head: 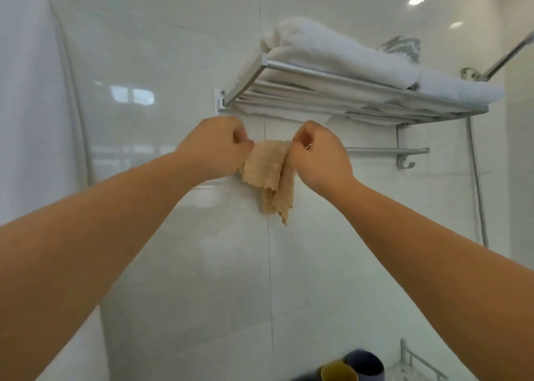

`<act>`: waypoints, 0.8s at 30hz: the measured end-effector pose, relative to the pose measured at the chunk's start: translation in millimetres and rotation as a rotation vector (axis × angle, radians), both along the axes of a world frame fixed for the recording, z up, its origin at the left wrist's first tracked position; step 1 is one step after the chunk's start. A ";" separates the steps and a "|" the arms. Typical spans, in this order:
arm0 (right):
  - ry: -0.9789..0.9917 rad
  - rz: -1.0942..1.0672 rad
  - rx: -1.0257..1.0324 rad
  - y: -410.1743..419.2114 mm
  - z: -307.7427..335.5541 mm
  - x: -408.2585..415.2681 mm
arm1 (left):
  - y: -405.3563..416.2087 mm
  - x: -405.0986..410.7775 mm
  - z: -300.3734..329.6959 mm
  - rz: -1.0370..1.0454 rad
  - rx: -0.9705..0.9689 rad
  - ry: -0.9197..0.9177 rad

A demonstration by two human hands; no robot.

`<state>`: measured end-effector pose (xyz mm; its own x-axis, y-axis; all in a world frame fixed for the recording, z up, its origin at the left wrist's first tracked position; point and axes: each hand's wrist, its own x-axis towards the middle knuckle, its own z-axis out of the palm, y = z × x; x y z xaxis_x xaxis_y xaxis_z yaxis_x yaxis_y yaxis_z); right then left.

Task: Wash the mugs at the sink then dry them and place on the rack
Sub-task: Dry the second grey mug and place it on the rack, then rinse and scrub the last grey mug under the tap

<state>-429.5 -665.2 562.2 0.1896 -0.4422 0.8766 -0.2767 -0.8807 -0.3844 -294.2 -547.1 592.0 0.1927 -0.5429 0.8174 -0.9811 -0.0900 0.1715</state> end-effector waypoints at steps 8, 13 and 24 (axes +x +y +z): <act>0.199 0.509 0.707 77.5 -87.6 -2.0 | 107.5 33.1 -121.6 -0.019 0.056 0.356; 0.347 0.579 0.904 148.3 -161.3 34.1 | 185.2 63.8 -202.4 -0.082 0.238 0.639; 0.642 0.647 1.116 305.3 -350.1 142.0 | 384.2 144.0 -388.4 0.093 0.492 1.019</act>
